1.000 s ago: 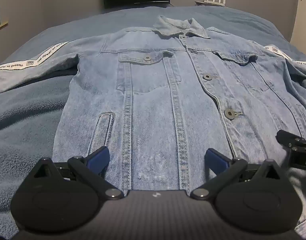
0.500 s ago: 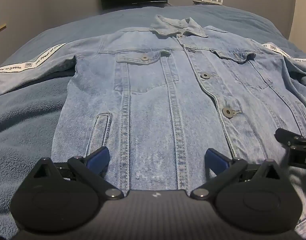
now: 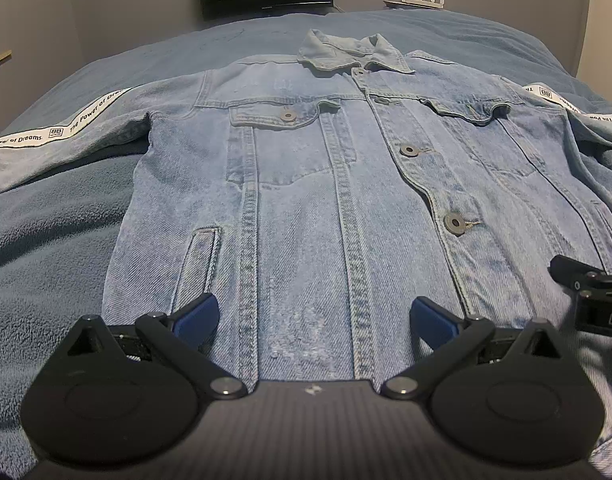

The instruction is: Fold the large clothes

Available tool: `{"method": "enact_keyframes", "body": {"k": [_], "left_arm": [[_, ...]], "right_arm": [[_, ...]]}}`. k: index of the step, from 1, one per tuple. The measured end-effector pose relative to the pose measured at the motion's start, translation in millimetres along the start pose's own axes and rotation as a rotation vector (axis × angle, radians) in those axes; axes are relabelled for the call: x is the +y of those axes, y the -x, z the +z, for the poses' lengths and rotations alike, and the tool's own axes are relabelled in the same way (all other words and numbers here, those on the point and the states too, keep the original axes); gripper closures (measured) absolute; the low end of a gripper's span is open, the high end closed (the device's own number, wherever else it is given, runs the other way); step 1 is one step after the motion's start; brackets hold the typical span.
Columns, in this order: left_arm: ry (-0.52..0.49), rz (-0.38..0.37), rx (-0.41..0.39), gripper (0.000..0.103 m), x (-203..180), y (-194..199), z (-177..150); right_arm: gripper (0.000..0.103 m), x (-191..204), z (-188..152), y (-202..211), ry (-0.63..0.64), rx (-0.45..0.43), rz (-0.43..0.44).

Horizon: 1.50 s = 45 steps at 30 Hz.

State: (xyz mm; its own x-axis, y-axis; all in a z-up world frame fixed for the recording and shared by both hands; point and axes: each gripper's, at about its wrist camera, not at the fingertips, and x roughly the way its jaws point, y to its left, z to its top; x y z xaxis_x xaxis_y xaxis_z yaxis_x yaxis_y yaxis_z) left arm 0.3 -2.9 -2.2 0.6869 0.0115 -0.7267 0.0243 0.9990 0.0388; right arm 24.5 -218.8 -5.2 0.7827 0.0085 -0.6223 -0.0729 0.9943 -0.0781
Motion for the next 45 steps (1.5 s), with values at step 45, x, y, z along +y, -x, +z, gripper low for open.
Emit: {"method": "enact_keyframes", "body": {"k": [45], "left_arm": [[-0.021,0.002,0.017,0.000,-4,-8,-6]], "right_arm": [[0.000,3,-1,-12,-0.011,0.072,-0.006]]}}
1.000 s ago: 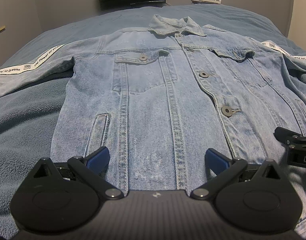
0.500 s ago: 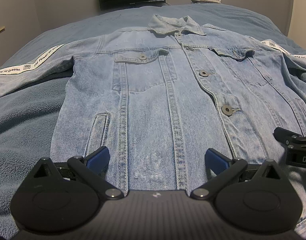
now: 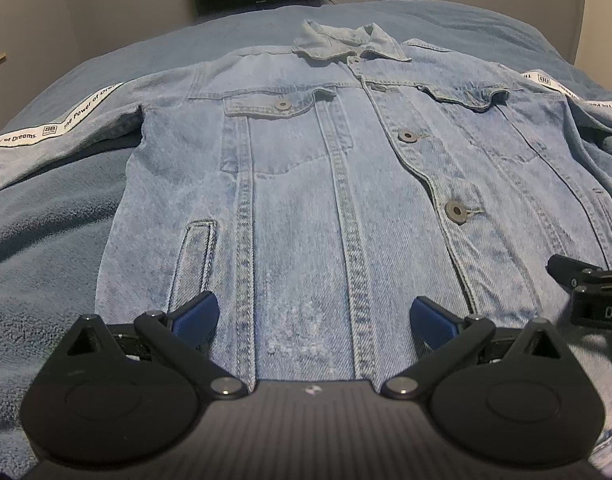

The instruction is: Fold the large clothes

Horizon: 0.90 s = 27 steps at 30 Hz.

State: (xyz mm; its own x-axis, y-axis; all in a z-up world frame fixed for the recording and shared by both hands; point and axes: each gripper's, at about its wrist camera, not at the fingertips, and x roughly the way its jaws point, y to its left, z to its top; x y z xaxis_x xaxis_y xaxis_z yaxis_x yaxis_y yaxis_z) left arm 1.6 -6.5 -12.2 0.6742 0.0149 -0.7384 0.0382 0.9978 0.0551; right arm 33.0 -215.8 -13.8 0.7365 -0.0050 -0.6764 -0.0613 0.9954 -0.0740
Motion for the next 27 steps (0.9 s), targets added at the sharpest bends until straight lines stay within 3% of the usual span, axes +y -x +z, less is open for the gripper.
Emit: {"method": "enact_keyframes", "body": {"k": [15,20,24,27], "left_arm": [[0.009,-0.013,0.015,0.000,0,-5,-1],[-0.009,-0.002,0.002,0.000,-3,-5,-3],[-0.010,-0.001,0.002,0.000,-3,-5,-3],[-0.017,0.002,0.002,0.000,-4,-5,-2]], "right_arm": [[0.000,-2,-5,2,-0.008,0.008,0.026],[0.000,7,4,13,0.060,0.020,0.028],[0.000,12,23,54,0.140,-0.123,0.067],[0.000,-11,48,78,0.099,-0.221,0.053]]}}
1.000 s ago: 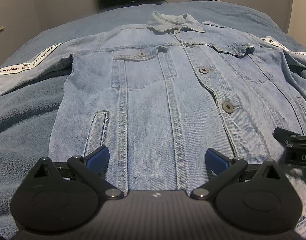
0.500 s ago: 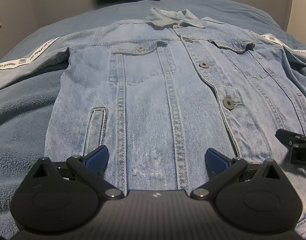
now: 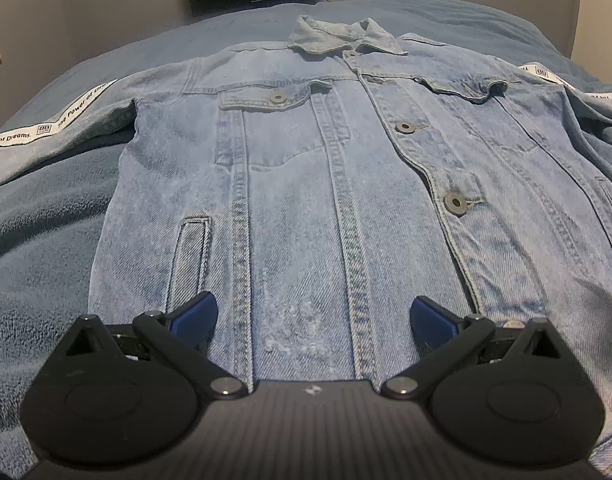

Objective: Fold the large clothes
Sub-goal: 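Grasp the taped sleeve cuff with the right tool and lift it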

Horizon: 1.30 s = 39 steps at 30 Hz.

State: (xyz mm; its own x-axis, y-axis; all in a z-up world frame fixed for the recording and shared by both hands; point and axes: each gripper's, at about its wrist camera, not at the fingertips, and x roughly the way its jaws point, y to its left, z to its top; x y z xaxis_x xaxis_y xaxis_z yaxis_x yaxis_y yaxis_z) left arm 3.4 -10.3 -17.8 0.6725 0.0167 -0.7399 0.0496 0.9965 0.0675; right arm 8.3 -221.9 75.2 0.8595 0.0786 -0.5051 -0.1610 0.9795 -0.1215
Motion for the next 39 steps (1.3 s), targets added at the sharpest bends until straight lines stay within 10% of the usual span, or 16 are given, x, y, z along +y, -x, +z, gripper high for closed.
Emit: {"method": "enact_keyframes", "body": {"k": [9,17,27,31,35,39], "left_arm": [[-0.014,0.000,-0.003,0.000,-4,-2,0],[-0.016,0.001,-0.005,0.000,-4,-2,0],[-0.012,-0.002,-0.017,0.000,-3,0,7],[-0.025,0.027,-0.042,0.000,0,0,16],[0.002,0.052,-0.066,0.000,14,0,34],[0.053,0.032,-0.056,0.000,34,-1,65]], "right_arm": [[0.001,-205,-4,-15,-0.713,-0.002,-0.117],[0.051,-294,-59,-48,-1.193,-0.018,-0.153],[0.080,-321,-71,-53,-1.253,-0.163,-0.282],[0.080,-323,-61,-45,-1.160,-0.245,-0.398],[0.078,-347,-80,-51,-1.347,-0.273,-0.379],[0.056,-359,-96,-61,-1.433,-0.262,-0.372]]}}
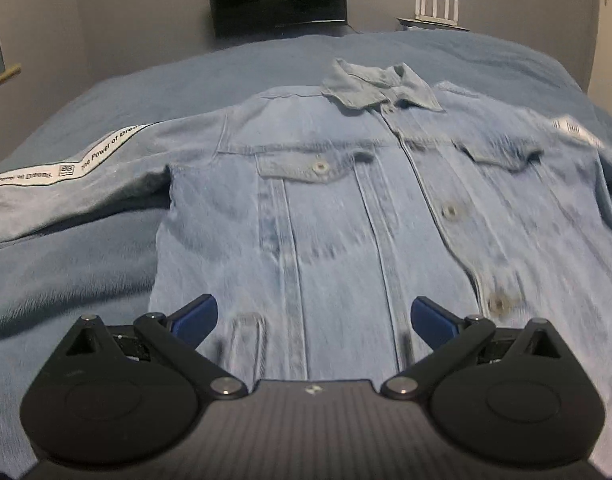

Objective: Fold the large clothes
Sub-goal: 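Grasp the taped sleeve cuff with the right tool and lift it, then lay the held sleeve across the jacket body and open the right tool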

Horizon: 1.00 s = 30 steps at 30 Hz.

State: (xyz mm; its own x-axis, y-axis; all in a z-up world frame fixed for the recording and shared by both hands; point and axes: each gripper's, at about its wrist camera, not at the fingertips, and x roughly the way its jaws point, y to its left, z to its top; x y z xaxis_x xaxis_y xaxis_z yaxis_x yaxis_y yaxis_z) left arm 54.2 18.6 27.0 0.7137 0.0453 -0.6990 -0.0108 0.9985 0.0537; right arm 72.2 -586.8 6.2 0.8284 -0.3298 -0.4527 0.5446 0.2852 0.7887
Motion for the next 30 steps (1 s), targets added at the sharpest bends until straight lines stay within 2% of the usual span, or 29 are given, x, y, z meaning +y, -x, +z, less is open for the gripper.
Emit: {"method": "enact_keyframes", "body": {"k": [3,5,6,9,12,15,18,21,25,27,30], "left_arm": [[0.000,-0.010,0.021,0.000,6,-12,20],[-0.029,0.011,0.021,0.000,6,-21,25],[-0.046,0.030,0.017,0.000,6,-25,25],[-0.070,0.056,0.006,0.000,8,-32,18],[-0.050,0.039,0.012,0.000,16,-34,11],[-0.007,0.029,0.003,0.000,23,-29,10],[0.035,0.011,-0.031,0.000,28,-19,13],[0.047,0.021,-0.060,0.000,32,-12,16],[0.100,0.028,-0.054,0.000,45,-11,16],[0.168,0.013,-0.042,0.000,54,-14,14],[0.252,-0.021,-0.010,0.000,64,-21,10]], "right_arm": [[0.059,-10,7,-3,-0.073,0.002,-0.004],[0.081,-3,8,-3,-0.038,-0.020,-0.035],[0.085,5,9,-1,0.014,-0.045,-0.034],[0.091,52,1,20,0.261,-0.143,0.011],[0.094,109,-17,38,0.511,-0.213,0.092],[0.095,174,-50,53,0.747,-0.245,0.206],[0.096,236,-106,65,0.980,-0.247,0.342],[0.096,278,-168,74,1.142,-0.192,0.475],[0.097,301,-255,78,1.312,-0.090,0.615],[0.097,300,-298,75,1.357,0.017,0.670],[0.097,288,-354,64,1.388,0.208,0.707]]}}
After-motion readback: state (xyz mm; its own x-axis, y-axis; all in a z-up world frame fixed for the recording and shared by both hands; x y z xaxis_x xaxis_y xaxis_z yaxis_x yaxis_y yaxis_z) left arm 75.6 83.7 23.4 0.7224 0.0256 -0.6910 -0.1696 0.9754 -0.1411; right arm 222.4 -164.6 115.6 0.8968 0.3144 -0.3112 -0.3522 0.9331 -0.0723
